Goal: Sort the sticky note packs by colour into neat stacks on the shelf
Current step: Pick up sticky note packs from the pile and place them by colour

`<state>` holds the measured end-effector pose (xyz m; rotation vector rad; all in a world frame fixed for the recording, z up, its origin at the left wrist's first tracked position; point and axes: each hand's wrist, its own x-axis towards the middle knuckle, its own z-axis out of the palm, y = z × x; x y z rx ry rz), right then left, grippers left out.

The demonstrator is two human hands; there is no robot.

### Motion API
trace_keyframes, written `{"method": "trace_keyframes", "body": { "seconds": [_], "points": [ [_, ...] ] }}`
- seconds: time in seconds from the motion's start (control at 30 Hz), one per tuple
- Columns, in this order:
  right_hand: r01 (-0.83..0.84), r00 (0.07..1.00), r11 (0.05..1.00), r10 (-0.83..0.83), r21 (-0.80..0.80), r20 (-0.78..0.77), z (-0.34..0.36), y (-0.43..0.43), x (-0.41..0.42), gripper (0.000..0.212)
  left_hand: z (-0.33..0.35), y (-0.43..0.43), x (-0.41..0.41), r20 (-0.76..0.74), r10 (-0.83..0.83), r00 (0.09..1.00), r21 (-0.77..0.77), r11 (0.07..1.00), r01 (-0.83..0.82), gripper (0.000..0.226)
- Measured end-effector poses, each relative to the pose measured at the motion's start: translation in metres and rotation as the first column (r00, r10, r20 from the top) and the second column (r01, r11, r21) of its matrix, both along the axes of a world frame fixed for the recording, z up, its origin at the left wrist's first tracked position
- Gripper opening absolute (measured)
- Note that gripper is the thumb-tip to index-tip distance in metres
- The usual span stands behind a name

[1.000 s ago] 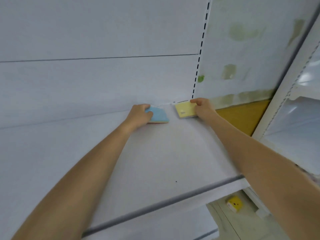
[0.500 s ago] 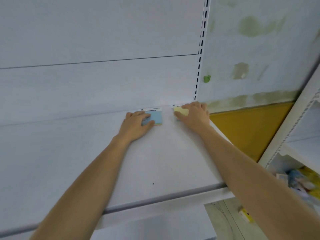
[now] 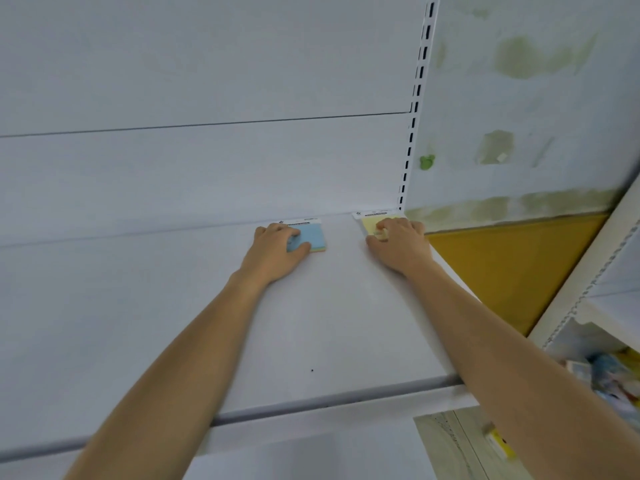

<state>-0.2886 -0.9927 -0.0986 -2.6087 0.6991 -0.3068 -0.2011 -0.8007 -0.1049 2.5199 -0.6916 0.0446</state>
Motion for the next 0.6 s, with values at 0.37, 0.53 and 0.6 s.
{"method": "trace_keyframes", "body": {
  "seconds": [0.37, 0.53, 0.6],
  "points": [
    [-0.322, 0.913, 0.921, 0.363, -0.218, 0.188, 0.004, 0.036, 0.011, 0.043, 0.022, 0.021, 0.005, 0.132, 0.076, 0.988, -0.023, 0.997, -0.074, 0.046],
    [-0.478, 0.860, 0.832, 0.508, -0.283, 0.039, 0.014, 0.093, 0.022, 0.046, 0.070, 0.083, 0.016, 0.266, 0.139, 0.954, 0.022, 0.988, -0.150, 0.046],
    [-0.537, 0.830, 0.788, 0.558, -0.302, -0.018, 0.018, 0.129, 0.030, 0.047, 0.084, 0.121, 0.018, 0.291, 0.178, 0.940, 0.026, 0.981, -0.193, 0.047]
  ]
}}
